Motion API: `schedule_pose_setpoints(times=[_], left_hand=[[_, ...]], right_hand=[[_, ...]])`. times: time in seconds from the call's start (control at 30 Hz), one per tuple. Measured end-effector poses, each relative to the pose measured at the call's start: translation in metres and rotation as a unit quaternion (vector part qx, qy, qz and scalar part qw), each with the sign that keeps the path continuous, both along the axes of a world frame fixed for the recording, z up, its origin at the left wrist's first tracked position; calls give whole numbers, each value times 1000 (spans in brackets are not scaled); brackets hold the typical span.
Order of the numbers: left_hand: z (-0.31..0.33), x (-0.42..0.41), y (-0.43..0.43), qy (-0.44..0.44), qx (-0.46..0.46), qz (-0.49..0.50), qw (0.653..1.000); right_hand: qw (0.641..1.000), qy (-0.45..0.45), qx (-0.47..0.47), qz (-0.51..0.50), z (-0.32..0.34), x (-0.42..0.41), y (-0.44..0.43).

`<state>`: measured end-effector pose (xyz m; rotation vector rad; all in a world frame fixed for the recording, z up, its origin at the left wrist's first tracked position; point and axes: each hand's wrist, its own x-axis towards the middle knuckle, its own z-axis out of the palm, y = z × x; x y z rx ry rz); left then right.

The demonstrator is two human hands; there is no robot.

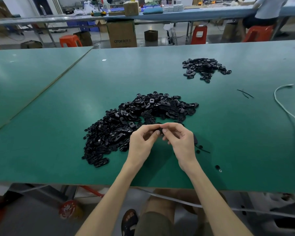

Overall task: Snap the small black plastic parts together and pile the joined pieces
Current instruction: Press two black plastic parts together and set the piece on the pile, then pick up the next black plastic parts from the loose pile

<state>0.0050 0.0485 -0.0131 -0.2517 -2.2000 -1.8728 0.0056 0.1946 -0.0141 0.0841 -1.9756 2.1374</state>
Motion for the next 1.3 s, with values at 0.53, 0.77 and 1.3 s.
schedule_pose_setpoints(times=[0.53, 0.77, 1.3], left_hand=[[7, 1, -10, 7, 69, 154, 986], [23, 1, -26, 22, -256, 38, 966], [6, 15, -36, 49, -430, 39, 901]], right_hand=[[970, 12, -236, -55, 34, -3, 3], [991, -33, 33, -125, 21, 2, 52], [960, -60, 214, -168, 7, 13, 76]])
